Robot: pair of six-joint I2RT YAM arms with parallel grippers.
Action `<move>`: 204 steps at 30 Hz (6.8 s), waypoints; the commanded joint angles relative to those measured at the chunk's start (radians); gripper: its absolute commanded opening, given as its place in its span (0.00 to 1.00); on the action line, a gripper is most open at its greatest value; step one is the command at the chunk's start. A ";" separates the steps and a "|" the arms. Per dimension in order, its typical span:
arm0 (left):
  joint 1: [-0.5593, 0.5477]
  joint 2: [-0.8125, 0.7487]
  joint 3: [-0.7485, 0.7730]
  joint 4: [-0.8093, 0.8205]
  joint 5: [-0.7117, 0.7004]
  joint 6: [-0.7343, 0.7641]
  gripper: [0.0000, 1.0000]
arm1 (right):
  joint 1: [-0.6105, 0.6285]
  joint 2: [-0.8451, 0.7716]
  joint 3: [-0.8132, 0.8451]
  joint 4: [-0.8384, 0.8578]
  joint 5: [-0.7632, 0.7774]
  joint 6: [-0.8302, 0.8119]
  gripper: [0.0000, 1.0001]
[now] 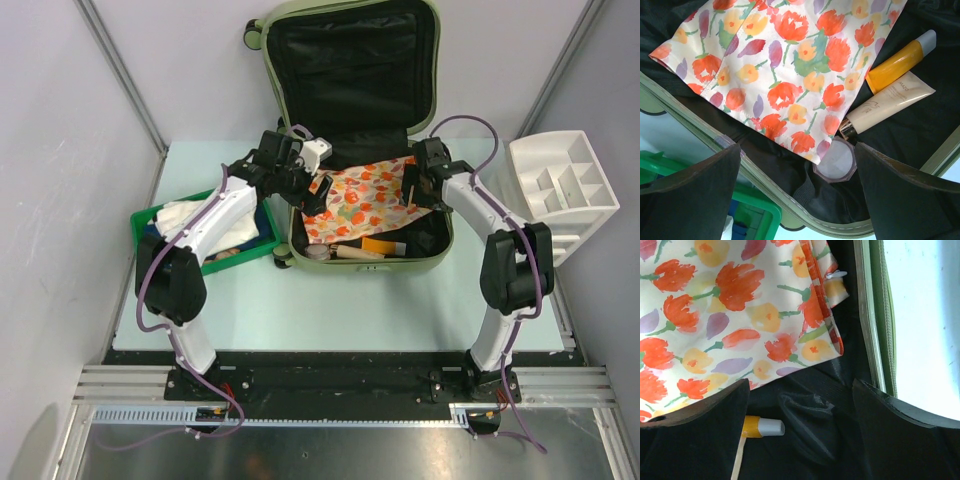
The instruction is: Open, take out, and arrange the luggage
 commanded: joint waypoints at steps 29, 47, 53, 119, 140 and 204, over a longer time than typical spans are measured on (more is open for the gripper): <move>0.002 -0.049 0.001 0.013 -0.014 0.022 1.00 | 0.011 0.037 -0.080 0.500 0.034 -0.118 0.00; 0.012 -0.109 -0.068 0.016 -0.017 0.002 1.00 | 0.034 0.005 -0.109 0.421 0.025 -0.165 0.00; 0.012 -0.100 -0.054 0.013 -0.008 0.002 1.00 | -0.001 0.026 -0.114 0.298 0.043 -0.033 0.64; 0.017 -0.100 -0.048 -0.001 -0.003 0.005 1.00 | 0.042 0.046 -0.166 0.733 -0.101 -0.258 0.00; 0.250 -0.109 -0.097 0.002 0.109 -0.162 1.00 | 0.339 0.152 -0.193 0.821 -0.651 -0.476 0.00; 0.175 -0.102 -0.056 -0.007 0.201 -0.102 1.00 | -0.039 0.417 0.081 0.511 -1.122 0.037 0.61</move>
